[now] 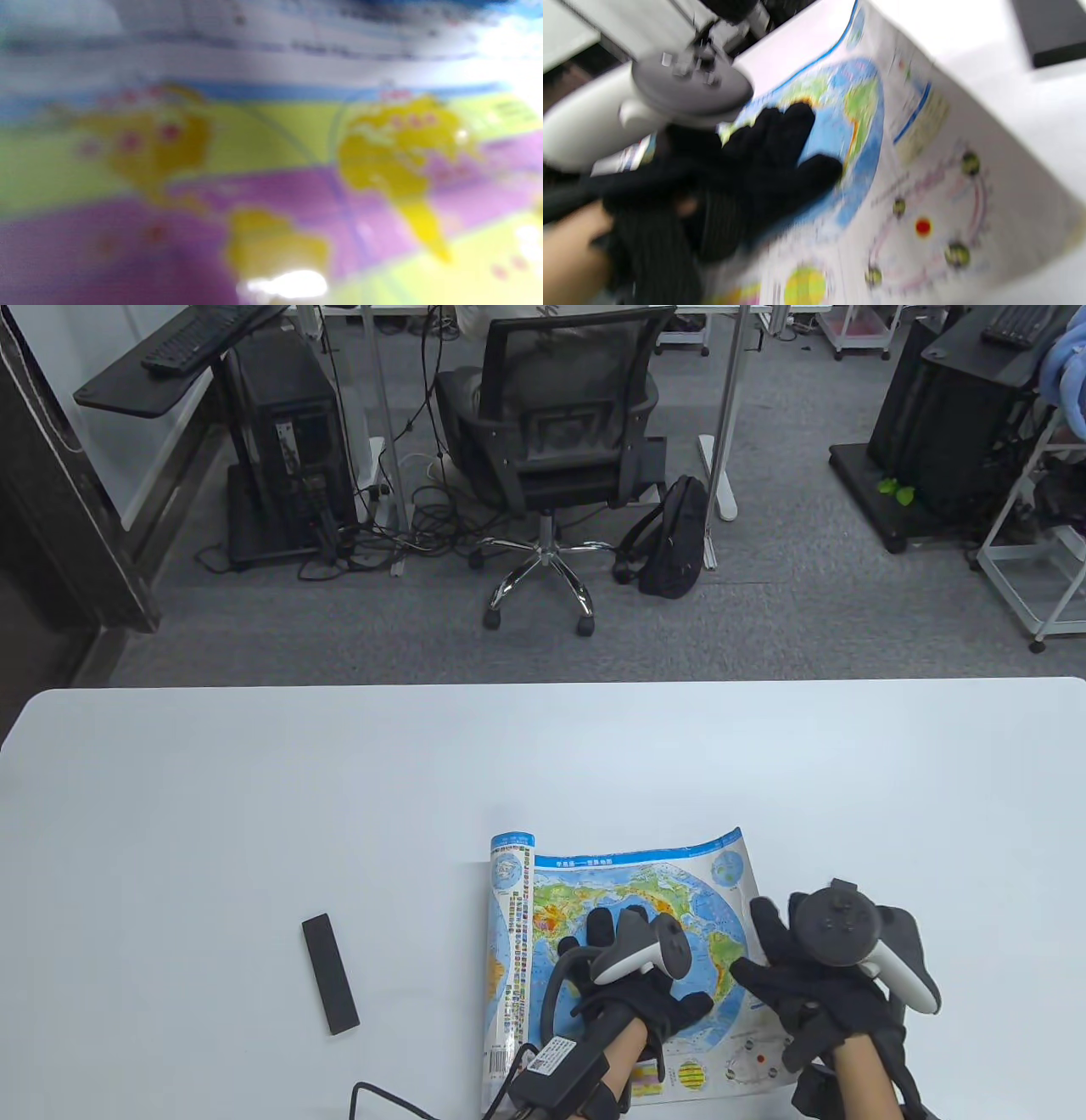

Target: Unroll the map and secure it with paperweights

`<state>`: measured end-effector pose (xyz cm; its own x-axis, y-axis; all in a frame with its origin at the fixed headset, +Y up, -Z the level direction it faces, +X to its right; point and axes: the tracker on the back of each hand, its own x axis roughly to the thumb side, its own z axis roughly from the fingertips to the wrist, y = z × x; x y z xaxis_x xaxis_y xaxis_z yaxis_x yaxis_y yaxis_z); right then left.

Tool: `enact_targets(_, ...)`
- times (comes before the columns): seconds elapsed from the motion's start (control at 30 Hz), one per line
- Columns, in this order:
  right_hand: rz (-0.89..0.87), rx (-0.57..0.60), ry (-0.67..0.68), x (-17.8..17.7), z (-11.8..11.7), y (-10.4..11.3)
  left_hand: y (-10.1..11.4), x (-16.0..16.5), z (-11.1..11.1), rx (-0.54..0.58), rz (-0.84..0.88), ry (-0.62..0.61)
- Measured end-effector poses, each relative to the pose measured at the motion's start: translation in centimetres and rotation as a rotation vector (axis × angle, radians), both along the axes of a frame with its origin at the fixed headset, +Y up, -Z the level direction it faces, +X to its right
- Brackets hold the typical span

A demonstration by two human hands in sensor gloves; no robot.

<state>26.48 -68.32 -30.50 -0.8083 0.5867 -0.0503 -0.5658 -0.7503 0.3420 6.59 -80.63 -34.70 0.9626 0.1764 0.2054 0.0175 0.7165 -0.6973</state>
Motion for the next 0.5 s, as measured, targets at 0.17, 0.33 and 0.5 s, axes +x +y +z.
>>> enact_targets(0.17,0.001,-0.033,-0.259,4.1,-0.8,-3.0,0.0,0.0,0.0,-0.005,0.001,0.003)
enact_targets(0.33,0.095,-0.201,-0.309,5.9,-1.6,-6.8,0.0,0.0,0.0,-0.003,0.0,0.002)
enact_targets(0.5,0.137,-0.199,-0.349,6.2,-2.1,-8.5,0.0,-0.1,-0.1,-0.002,0.0,0.002)
